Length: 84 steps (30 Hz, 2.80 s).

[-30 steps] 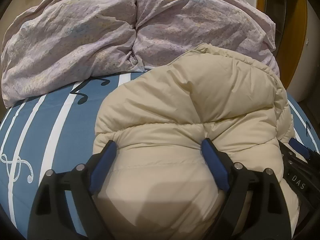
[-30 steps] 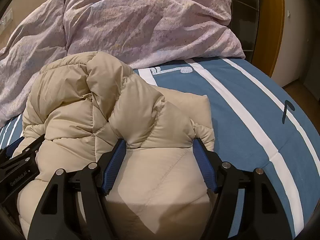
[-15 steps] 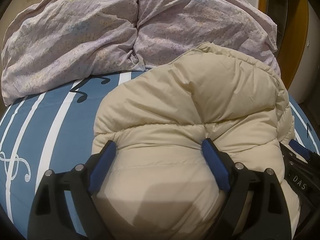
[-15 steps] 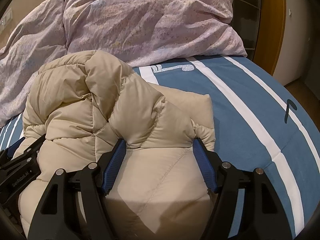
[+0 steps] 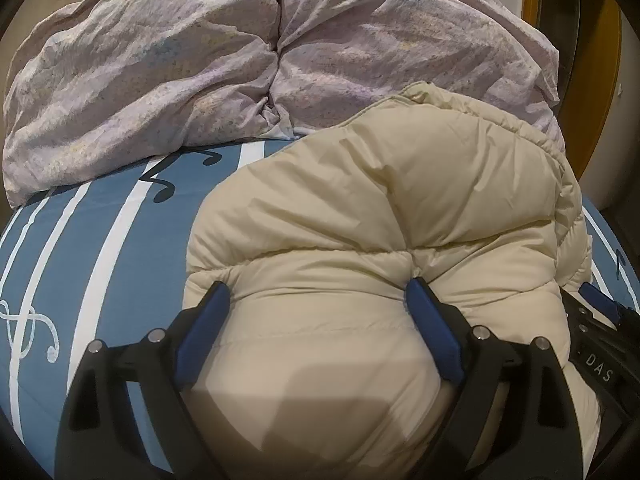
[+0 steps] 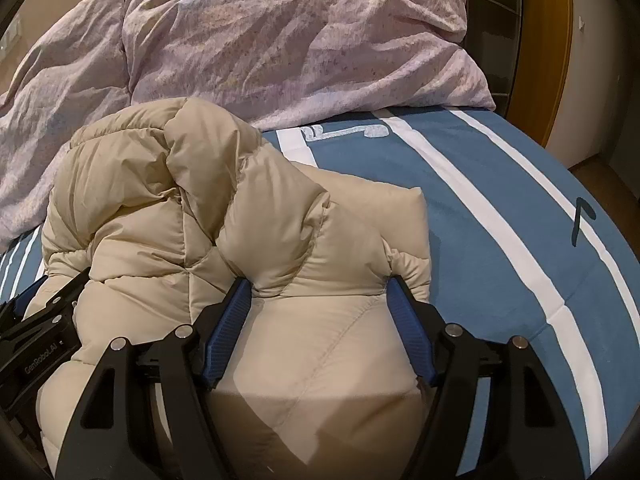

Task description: Fold large clothes

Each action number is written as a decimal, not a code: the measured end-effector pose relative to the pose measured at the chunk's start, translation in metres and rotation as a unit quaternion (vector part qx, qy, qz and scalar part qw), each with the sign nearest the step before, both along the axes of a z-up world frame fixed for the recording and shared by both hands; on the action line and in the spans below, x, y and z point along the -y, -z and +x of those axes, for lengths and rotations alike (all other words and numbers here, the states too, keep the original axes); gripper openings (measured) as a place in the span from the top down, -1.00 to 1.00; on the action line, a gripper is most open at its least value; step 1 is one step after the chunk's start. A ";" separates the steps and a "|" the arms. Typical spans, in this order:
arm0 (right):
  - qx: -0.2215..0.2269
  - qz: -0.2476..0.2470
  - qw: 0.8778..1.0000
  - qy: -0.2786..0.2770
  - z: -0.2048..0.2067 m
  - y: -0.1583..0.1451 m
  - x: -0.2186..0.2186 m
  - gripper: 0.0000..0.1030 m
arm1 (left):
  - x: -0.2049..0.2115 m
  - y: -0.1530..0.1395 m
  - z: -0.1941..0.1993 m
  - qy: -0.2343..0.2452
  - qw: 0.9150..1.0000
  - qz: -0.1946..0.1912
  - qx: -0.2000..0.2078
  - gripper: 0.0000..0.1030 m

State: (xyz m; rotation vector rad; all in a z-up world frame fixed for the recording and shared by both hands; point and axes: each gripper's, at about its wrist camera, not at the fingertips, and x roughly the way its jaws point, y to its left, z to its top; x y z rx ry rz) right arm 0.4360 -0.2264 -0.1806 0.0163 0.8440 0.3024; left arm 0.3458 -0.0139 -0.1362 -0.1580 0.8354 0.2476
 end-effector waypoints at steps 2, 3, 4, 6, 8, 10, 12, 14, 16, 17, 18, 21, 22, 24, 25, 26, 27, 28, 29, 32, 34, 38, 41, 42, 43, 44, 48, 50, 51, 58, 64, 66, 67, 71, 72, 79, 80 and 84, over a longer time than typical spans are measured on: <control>-0.004 0.005 1.000 -0.001 0.001 0.001 0.000 -0.39 | 0.000 -0.001 0.000 0.000 1.000 0.001 -0.003 -0.75; -0.007 0.008 1.000 -0.002 0.002 0.001 0.001 -0.39 | -0.001 -0.002 0.001 0.000 1.000 0.002 -0.008 -0.75; -0.012 0.010 1.000 -0.006 0.004 0.001 0.002 -0.40 | -0.001 -0.004 0.000 0.000 1.000 0.003 -0.013 -0.75; -0.029 0.010 0.999 -0.018 0.007 -0.002 0.004 -0.40 | -0.003 -0.010 -0.002 0.001 1.000 -0.005 -0.026 -0.75; -0.049 0.013 0.998 -0.028 0.010 -0.007 0.008 -0.41 | -0.011 -0.020 -0.010 0.001 0.999 -0.030 -0.032 -0.74; -0.068 0.034 0.996 -0.035 0.012 -0.015 0.020 -0.46 | -0.017 -0.028 -0.021 -0.003 0.999 -0.044 -0.028 -0.74; -0.070 0.050 0.996 -0.028 0.011 -0.021 0.031 -0.57 | -0.026 -0.039 -0.034 -0.008 0.998 -0.051 -0.020 -0.74; -0.075 0.072 0.994 -0.015 0.013 -0.026 0.051 -0.66 | -0.035 -0.045 -0.044 -0.016 0.998 -0.056 -0.018 -0.74; -0.100 0.099 0.990 -0.015 0.019 -0.023 0.063 -0.66 | -0.046 -0.046 -0.054 -0.025 0.997 -0.070 -0.022 -0.74; -0.116 0.113 0.987 -0.019 0.023 -0.020 0.068 -0.66 | -0.050 -0.045 -0.057 -0.027 0.996 -0.078 -0.027 -0.74; -0.132 0.125 0.983 -0.023 0.025 -0.016 0.071 -0.66 | -0.054 -0.043 -0.061 -0.030 0.995 -0.086 -0.035 -0.74; -0.179 0.165 0.969 -0.044 0.028 -0.005 0.074 -0.66 | -0.057 -0.040 -0.068 -0.028 0.994 -0.098 -0.046 -0.74; -0.187 0.173 0.966 -0.049 0.028 -0.004 0.073 -0.67 | -0.056 -0.039 -0.070 -0.027 0.993 -0.102 -0.048 -0.74; -0.205 0.186 0.959 -0.060 0.027 0.002 0.069 -0.72 | -0.055 -0.037 -0.073 -0.025 0.992 -0.110 -0.052 -0.74; -0.210 0.187 0.958 -0.063 0.026 0.003 0.068 -0.78 | -0.055 -0.036 -0.074 -0.026 0.992 -0.112 -0.054 -0.74; -0.215 0.188 0.956 -0.066 0.026 0.005 0.066 -0.83 | -0.055 -0.035 -0.074 -0.027 0.991 -0.118 -0.057 -0.74; -0.219 0.188 0.955 -0.067 0.025 0.007 0.065 -0.84 | -0.055 -0.034 -0.075 -0.029 0.990 -0.121 -0.059 -0.74; -0.225 0.189 0.954 -0.066 0.026 0.010 0.064 -0.87 | -0.055 -0.034 -0.075 -0.031 0.990 -0.125 -0.060 -0.74; -0.229 0.191 0.952 -0.065 0.027 0.011 0.065 -0.90 | -0.056 -0.033 -0.076 -0.032 0.989 -0.129 -0.061 -0.74; -0.246 0.205 0.945 -0.062 0.029 0.017 0.066 -0.95 | -0.056 -0.034 -0.076 -0.031 0.989 -0.128 -0.062 -0.74; -0.245 0.204 0.945 -0.068 0.029 0.016 0.065 -0.95 | -0.056 -0.034 -0.075 -0.028 0.990 -0.126 -0.064 -0.74; -0.250 0.217 0.939 -0.094 0.028 0.017 0.056 -0.64 | -0.057 -0.034 -0.073 -0.025 0.989 -0.127 -0.066 -0.74; -0.254 0.232 0.934 -0.101 0.027 0.020 0.052 -0.28 | -0.059 -0.033 -0.070 -0.021 0.989 -0.131 -0.067 -0.74; -0.255 0.236 0.932 -0.101 0.027 0.020 0.052 -0.23 | -0.059 -0.033 -0.069 -0.020 0.989 -0.133 -0.067 -0.74; -0.254 0.238 0.932 -0.101 0.027 0.020 0.053 -0.13 | -0.059 -0.033 -0.068 -0.018 0.988 -0.135 -0.067 -0.74; -0.253 0.238 0.932 -0.101 0.027 0.019 0.052 -0.05 | -0.059 -0.033 -0.067 -0.016 0.988 -0.137 -0.067 -0.74; -0.246 0.236 0.935 -0.100 0.026 0.016 0.051 0.08 | -0.059 -0.031 -0.063 -0.008 0.987 -0.144 -0.068 -0.74; -0.244 0.236 0.935 -0.098 0.026 0.015 0.051 0.13 | -0.061 -0.029 -0.060 -0.006 0.984 -0.163 -0.070 -0.74; -0.244 0.236 0.936 -0.097 0.026 0.015 0.050 0.13 | -0.063 -0.027 -0.059 -0.007 0.982 -0.175 -0.072 -0.74; -0.246 0.246 0.933 -0.095 0.025 0.014 0.050 0.20 | -0.074 -0.007 -0.051 -0.013 0.956 -0.279 -0.085 -0.74; -0.248 0.263 0.927 -0.096 0.025 0.012 0.051 0.31 | -0.073 0.001 -0.049 -0.014 0.939 -0.334 -0.077 -0.44; -0.247 0.270 0.926 -0.098 0.025 0.010 0.050 0.36 | -0.073 0.000 -0.049 -0.011 0.939 -0.336 -0.076 -0.30; -0.246 0.274 0.924 -0.100 0.026 0.009 0.050 0.39 | -0.073 -0.001 -0.049 -0.010 0.938 -0.338 -0.074 -0.22; -0.239 0.285 0.922 -0.111 0.028 0.002 0.042 0.47 | -0.082 -0.007 -0.051 -0.010 0.936 -0.345 -0.064 0.01; -0.238 0.286 0.921 -0.113 0.029 0.000 0.039 0.48 | -0.085 -0.009 -0.052 -0.010 0.936 -0.345 -0.062 0.05; -0.228 0.297 0.915 -0.150 0.038 -0.014 -0.005 0.53 | -0.121 -0.022 -0.056 -0.028 0.944 -0.327 -0.045 0.07; -0.226 0.298 0.914 -0.157 0.040 -0.017 -0.014 0.54 | -0.129 -0.025 -0.056 -0.033 0.946 -0.321 -0.042 0.07; -0.221 0.298 0.911 -0.182 0.050 -0.027 -0.050 0.54 | -0.159 -0.036 -0.055 -0.050 0.951 -0.305 -0.029 0.07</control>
